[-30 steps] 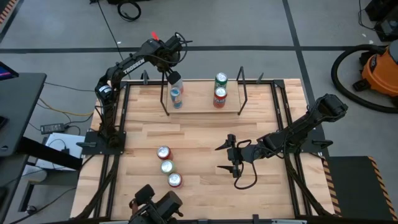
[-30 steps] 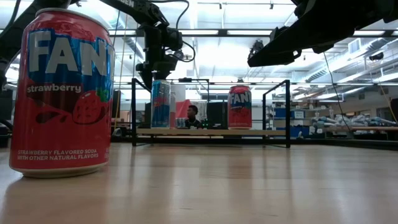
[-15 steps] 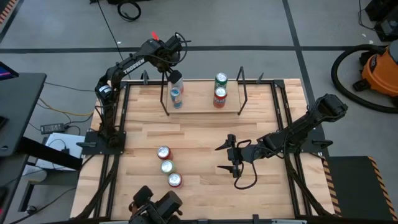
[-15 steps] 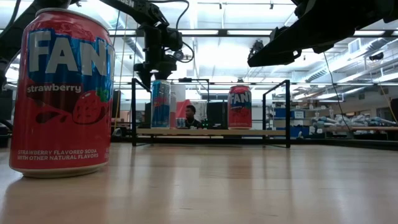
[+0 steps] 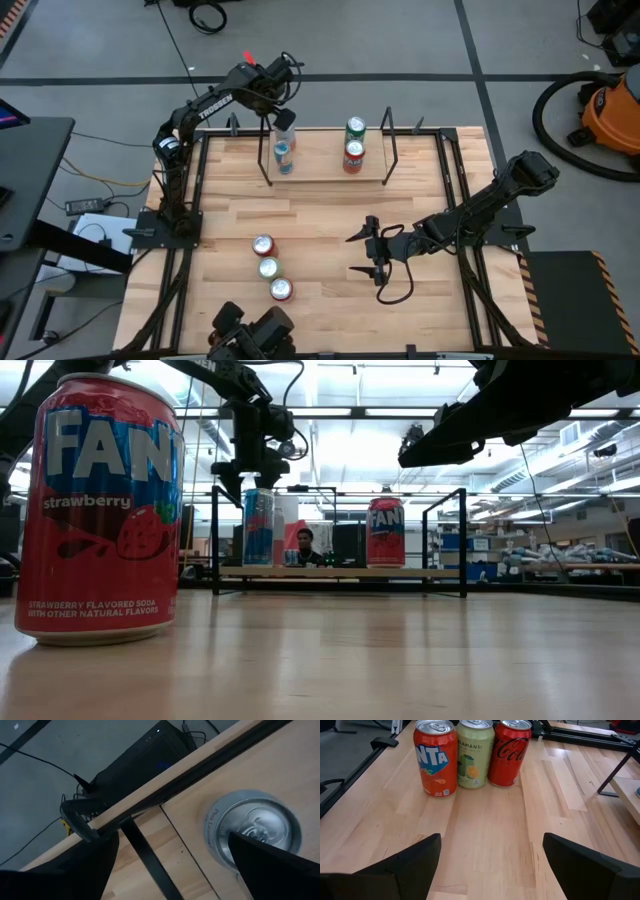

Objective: Place canned beverage on shelf
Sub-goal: Put the white-orange soda can on the shelf

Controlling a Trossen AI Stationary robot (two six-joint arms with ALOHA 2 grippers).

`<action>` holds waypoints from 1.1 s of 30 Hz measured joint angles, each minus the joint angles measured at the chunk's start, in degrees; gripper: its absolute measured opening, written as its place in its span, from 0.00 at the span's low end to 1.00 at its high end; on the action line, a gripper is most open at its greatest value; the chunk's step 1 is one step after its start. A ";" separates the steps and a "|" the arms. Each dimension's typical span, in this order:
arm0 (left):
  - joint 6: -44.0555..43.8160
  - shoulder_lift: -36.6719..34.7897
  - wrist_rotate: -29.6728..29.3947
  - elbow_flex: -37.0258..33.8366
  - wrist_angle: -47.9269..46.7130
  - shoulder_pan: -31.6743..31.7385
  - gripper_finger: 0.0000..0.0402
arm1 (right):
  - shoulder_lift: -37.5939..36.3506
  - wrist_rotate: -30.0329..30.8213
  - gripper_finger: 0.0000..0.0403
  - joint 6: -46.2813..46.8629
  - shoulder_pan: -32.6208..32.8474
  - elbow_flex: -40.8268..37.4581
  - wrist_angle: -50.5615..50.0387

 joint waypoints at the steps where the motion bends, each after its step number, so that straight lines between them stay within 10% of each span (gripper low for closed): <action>1: -0.40 0.00 0.00 0.00 0.25 0.00 0.97 | 0.00 -0.13 0.90 0.00 0.00 0.00 0.00; 33: 1.62 0.00 0.00 0.00 0.52 0.00 0.97 | 0.00 -0.14 0.90 0.00 0.00 0.00 0.00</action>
